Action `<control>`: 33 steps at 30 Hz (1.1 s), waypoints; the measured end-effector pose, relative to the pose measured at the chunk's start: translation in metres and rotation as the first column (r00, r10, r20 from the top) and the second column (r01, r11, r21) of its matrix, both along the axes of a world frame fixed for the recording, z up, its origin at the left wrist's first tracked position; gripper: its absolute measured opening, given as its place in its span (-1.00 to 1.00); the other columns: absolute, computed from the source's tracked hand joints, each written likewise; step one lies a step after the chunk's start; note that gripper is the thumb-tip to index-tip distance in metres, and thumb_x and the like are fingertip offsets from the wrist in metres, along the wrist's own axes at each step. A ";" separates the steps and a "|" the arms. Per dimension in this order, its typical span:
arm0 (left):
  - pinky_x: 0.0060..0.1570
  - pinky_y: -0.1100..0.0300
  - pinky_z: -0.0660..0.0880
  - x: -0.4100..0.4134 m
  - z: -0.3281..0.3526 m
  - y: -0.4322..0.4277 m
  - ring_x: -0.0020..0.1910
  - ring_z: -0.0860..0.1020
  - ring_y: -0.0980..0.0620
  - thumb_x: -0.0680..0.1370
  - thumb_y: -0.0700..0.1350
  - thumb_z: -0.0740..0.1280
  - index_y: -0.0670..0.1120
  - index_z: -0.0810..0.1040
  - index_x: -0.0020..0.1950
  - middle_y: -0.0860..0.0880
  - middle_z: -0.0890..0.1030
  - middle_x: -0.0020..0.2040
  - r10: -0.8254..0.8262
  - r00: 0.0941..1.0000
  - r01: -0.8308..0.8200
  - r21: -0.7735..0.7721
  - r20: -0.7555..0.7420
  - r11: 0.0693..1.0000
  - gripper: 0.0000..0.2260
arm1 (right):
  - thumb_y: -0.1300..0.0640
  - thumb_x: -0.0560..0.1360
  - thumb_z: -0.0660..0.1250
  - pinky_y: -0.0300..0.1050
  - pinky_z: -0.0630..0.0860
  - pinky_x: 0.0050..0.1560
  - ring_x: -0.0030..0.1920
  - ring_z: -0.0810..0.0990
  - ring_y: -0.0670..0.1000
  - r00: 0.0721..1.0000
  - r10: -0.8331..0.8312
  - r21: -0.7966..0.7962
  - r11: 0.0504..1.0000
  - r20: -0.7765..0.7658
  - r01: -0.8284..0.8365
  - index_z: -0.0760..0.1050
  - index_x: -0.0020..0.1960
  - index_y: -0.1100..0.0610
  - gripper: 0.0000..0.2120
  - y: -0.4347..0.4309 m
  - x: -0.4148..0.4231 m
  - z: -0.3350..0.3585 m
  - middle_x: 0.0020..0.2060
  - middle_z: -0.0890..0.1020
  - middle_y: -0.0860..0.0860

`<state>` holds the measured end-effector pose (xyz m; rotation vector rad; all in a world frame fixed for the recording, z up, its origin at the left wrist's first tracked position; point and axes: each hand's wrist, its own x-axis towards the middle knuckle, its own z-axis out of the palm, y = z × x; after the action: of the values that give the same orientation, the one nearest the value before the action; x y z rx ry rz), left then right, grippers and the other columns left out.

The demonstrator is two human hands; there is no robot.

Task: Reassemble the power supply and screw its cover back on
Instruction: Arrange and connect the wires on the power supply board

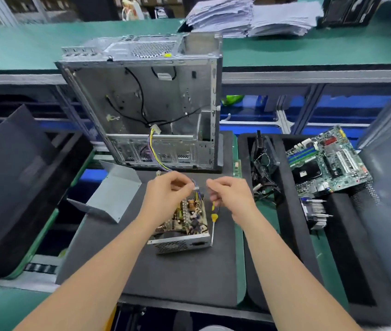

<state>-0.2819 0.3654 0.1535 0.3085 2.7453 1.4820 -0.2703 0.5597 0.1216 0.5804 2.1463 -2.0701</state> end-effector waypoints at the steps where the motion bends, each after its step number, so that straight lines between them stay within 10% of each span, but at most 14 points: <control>1: -0.08 0.32 0.59 -0.002 -0.007 -0.007 -0.17 0.69 0.17 0.53 -0.05 0.50 0.06 0.71 -0.10 0.15 0.73 -0.19 0.038 0.996 -0.045 0.090 0.086 0.995 -0.98 | 0.06 0.53 0.51 -0.08 0.63 -0.21 -0.23 0.67 0.08 0.998 -0.056 0.244 0.968 0.010 0.052 0.68 -0.15 0.07 -0.88 0.002 -0.004 -0.009 -0.30 0.72 -0.01; 3: -0.04 0.11 0.65 -0.002 -0.021 -0.020 -0.15 0.72 0.02 0.55 -0.07 0.49 -0.01 0.72 -0.07 0.00 0.74 -0.17 0.089 0.957 -0.167 0.274 0.278 0.947 -0.96 | 0.00 0.51 0.51 -0.09 0.57 -0.11 -0.11 0.65 0.03 0.992 -0.092 0.544 0.838 0.082 0.033 0.61 -0.06 0.04 -0.86 0.003 -0.007 -0.026 -0.16 0.71 -0.02; 11: -0.13 0.23 0.64 0.001 -0.050 -0.055 -0.16 0.71 0.03 0.59 -0.17 0.46 -0.21 0.68 0.07 -0.13 0.73 -0.12 -0.035 0.780 -0.440 0.587 0.625 0.679 -0.87 | 0.01 0.52 0.52 -0.08 0.43 -0.13 0.04 0.63 0.16 0.957 -0.122 0.708 0.698 0.265 -0.107 0.47 0.11 0.19 -0.65 -0.028 -0.010 -0.053 0.02 0.64 0.16; 15: -0.09 0.22 0.64 -0.003 -0.052 -0.063 -0.06 0.72 0.01 0.61 -0.17 0.44 -0.21 0.62 0.11 -0.10 0.71 -0.07 -0.235 0.664 -0.594 0.692 0.710 0.410 -0.86 | 0.07 0.62 0.35 0.07 0.51 0.06 0.10 0.60 0.25 0.979 -0.203 0.792 0.593 -0.026 0.144 0.52 0.23 0.20 -0.74 -0.023 -0.005 -0.012 0.00 0.65 0.18; 19: -0.07 0.16 0.67 -0.003 -0.053 -0.067 -0.03 0.73 -0.02 0.58 -0.19 0.43 -0.19 0.56 0.14 -0.13 0.72 0.00 -0.408 0.562 -0.745 0.655 0.719 0.127 -0.83 | 0.08 0.61 0.37 -0.18 0.53 -0.03 -0.11 0.68 -0.06 0.850 -0.284 0.505 0.705 -0.444 0.499 0.47 0.15 0.04 -0.84 -0.039 0.002 0.046 -0.12 0.64 -0.02; 24: 0.14 0.04 0.58 0.003 -0.059 -0.067 0.10 0.72 -0.09 0.63 -0.18 0.37 -0.21 0.55 0.29 -0.15 0.71 0.19 -0.456 0.525 -0.798 0.602 0.719 0.033 -0.75 | 0.20 0.64 0.36 0.10 0.68 0.09 0.06 0.75 0.16 0.806 -0.308 -0.068 0.946 -0.506 0.318 0.36 0.13 0.14 -0.82 -0.096 0.002 0.062 -0.04 0.66 0.16; 33: 0.05 0.05 0.60 0.003 -0.059 -0.070 0.01 0.74 -0.05 0.61 -0.20 0.37 -0.25 0.54 0.31 -0.16 0.74 0.06 -0.471 0.543 -0.824 0.550 0.695 -0.138 -0.71 | 0.18 0.65 0.36 0.25 0.65 0.16 0.09 0.73 0.20 0.855 -0.195 -0.100 0.981 -0.480 0.167 0.37 0.14 0.04 -0.82 -0.140 0.001 0.027 -0.02 0.71 0.20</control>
<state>-0.2793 0.2959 0.0944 -0.8747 0.2623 2.5153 -0.2694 0.4198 0.1482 0.2763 2.3478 -2.6040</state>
